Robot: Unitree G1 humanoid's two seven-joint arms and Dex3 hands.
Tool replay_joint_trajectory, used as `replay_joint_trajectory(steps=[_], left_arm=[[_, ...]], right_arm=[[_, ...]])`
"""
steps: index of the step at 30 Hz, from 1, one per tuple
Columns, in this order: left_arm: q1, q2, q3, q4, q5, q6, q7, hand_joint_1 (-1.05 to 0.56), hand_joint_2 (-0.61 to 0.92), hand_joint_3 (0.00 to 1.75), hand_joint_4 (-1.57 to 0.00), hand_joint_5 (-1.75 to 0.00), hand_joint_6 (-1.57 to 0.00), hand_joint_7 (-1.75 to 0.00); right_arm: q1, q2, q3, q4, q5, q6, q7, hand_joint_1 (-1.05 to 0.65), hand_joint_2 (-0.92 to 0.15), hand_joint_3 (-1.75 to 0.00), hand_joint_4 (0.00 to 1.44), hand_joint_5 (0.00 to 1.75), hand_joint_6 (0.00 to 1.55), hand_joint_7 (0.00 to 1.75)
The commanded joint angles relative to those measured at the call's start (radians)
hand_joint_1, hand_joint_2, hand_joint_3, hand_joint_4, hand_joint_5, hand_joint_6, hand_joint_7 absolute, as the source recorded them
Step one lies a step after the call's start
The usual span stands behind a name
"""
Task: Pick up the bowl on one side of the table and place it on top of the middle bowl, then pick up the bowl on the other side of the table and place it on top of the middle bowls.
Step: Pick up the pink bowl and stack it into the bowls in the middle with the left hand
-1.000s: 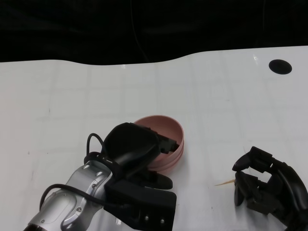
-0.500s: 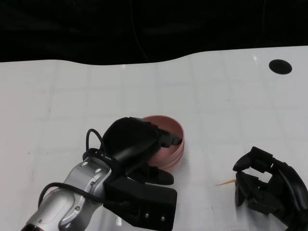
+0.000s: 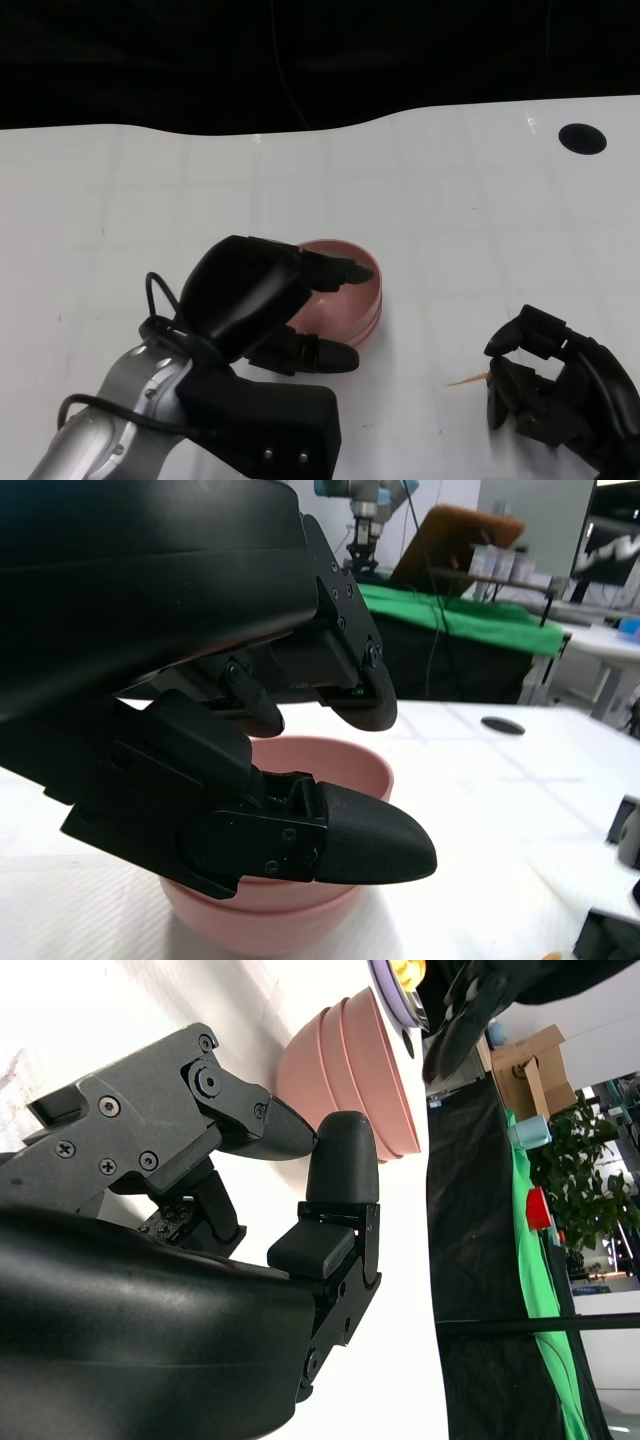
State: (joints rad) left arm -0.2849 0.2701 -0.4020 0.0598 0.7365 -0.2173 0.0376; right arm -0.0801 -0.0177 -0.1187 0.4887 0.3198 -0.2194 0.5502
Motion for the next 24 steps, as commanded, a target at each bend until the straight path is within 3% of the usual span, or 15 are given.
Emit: replay_joint_trajectory(steps=[1, 15, 23, 24], left_arm=[[0.029, 0.014, 0.038, -0.012, -0.042, -0.050, 0.045, -1.03, 0.92, 0.47, -0.89, -0.09, -0.85, -0.04], [0.108, -0.002, 0.141, -0.029, -0.156, -0.149, 0.086, -1.01, 0.92, 0.52, -1.00, -0.07, -0.92, -0.04], [0.229, 0.003, 0.242, -0.118, -0.305, -0.206, 0.064, -0.94, 0.92, 0.50, -1.07, -0.09, -0.95, -0.04], [0.257, 0.007, 0.262, -0.137, -0.351, -0.214, 0.051, -0.79, 0.92, 0.38, -1.14, -0.14, -1.01, -0.06]], right_arm=[[-0.009, -0.014, -0.019, 0.010, 0.011, -0.006, 0.000, -0.20, -0.64, -0.88, 0.88, 1.73, 0.79, 1.51], [-0.019, -0.015, -0.027, 0.018, 0.009, -0.004, 0.011, -0.17, -0.60, -0.96, 0.87, 1.75, 0.76, 1.55], [-0.009, -0.013, -0.027, 0.004, 0.008, 0.001, 0.011, -0.17, -0.59, -0.97, 0.87, 1.75, 0.76, 1.55], [-0.009, -0.013, -0.027, 0.002, 0.007, 0.001, 0.008, -0.16, -0.59, -0.98, 0.87, 1.75, 0.76, 1.55]])
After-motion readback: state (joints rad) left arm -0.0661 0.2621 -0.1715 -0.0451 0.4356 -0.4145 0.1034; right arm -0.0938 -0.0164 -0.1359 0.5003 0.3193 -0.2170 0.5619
